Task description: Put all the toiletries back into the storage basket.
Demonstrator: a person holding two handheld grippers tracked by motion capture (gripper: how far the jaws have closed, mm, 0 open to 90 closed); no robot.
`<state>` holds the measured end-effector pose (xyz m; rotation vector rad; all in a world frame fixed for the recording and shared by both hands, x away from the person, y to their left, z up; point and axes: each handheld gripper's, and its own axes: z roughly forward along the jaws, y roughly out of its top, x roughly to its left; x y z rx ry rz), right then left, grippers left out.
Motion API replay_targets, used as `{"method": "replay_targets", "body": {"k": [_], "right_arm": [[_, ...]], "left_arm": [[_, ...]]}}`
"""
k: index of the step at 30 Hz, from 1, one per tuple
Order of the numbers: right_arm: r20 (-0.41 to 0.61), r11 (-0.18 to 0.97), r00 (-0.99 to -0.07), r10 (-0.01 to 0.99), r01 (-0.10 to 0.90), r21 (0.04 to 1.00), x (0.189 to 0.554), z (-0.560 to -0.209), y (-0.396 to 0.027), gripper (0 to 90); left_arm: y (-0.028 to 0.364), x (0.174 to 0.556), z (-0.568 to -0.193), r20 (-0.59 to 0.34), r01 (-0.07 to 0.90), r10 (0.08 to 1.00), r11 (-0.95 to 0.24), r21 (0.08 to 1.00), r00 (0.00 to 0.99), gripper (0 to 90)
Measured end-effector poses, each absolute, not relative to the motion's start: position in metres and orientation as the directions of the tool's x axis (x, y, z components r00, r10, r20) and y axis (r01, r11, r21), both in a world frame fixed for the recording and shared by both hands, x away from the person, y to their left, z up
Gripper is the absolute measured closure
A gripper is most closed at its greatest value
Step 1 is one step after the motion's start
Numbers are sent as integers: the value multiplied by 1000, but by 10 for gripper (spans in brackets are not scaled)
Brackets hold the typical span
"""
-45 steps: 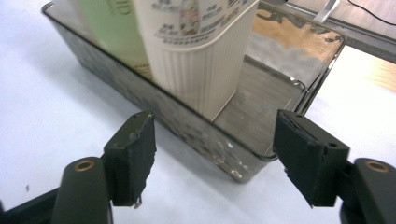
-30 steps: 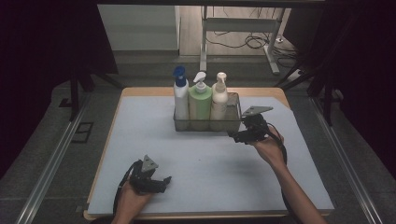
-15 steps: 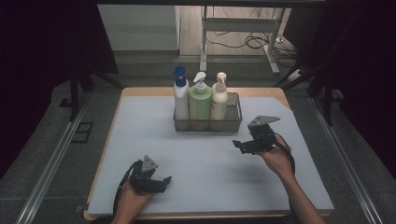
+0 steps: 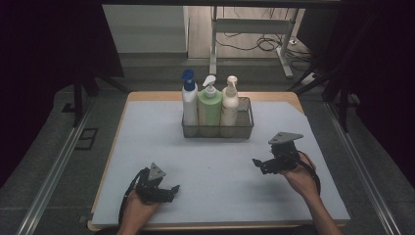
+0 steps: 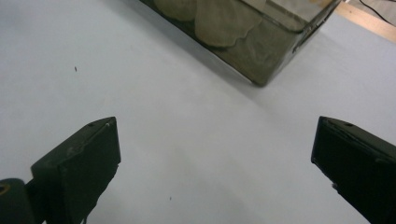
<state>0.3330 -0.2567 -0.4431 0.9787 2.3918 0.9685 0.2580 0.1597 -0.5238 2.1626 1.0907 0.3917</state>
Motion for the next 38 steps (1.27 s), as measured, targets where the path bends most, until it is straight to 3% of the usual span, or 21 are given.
{"method": "replay_targets", "body": {"k": [30, 38], "right_arm": [[-5, 488, -666, 746, 541, 685, 302, -521, -271, 0], [2, 475, -654, 756, 552, 685, 302, -522, -273, 0]], "left_arm": [[160, 258, -524, -32, 592, 796, -421, 687, 604, 122], [160, 258, -524, -33, 593, 796, -422, 686, 605, 122]]}}
